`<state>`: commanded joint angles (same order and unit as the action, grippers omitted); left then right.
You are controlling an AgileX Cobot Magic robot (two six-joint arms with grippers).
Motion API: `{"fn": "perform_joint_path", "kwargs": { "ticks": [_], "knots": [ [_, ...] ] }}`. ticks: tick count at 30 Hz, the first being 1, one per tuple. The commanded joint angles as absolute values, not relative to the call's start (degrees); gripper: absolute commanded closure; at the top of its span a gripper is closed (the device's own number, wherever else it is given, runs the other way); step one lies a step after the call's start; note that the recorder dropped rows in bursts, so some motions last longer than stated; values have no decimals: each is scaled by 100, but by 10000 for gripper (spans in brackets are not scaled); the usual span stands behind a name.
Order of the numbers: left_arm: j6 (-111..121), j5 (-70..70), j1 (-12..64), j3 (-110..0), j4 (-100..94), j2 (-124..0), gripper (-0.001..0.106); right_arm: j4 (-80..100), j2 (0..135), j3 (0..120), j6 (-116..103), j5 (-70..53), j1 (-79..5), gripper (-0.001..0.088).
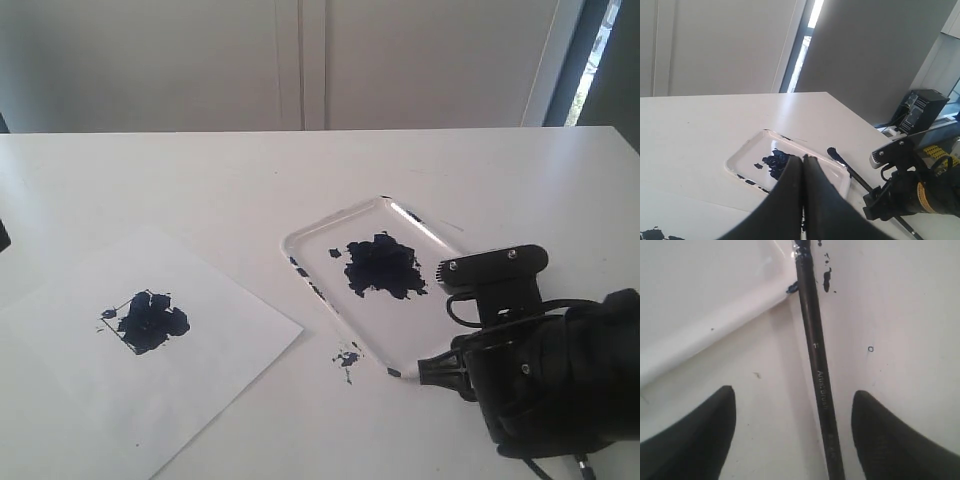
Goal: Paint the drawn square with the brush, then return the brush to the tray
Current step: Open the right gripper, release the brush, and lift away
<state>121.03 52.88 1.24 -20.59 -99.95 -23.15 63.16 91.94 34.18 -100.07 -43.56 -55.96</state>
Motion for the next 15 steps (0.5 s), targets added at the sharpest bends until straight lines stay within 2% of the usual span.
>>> {"fn": "perform_joint_path", "kwargs": {
  "ticks": [2,4,12,15],
  "knots": [
    [12103,5256,124,-2046,-9995,-2315,1053,6297,9010,3418,-9847,-3852,-5596,282],
    [12103,5118,124,-2046,-9995,-2303,1053,6287,8681,3418,-9637,-3311,-5638,357],
    [12103,4767,124,-1985,-9995,-2072,1053,6734,6762,3418,-9025,-2229,-5981,842],
    [12103,4575,124,-1699,-9995,-2002,1053,6819,6031,3418,-8700,-1799,-6092,868]
  ]
}}
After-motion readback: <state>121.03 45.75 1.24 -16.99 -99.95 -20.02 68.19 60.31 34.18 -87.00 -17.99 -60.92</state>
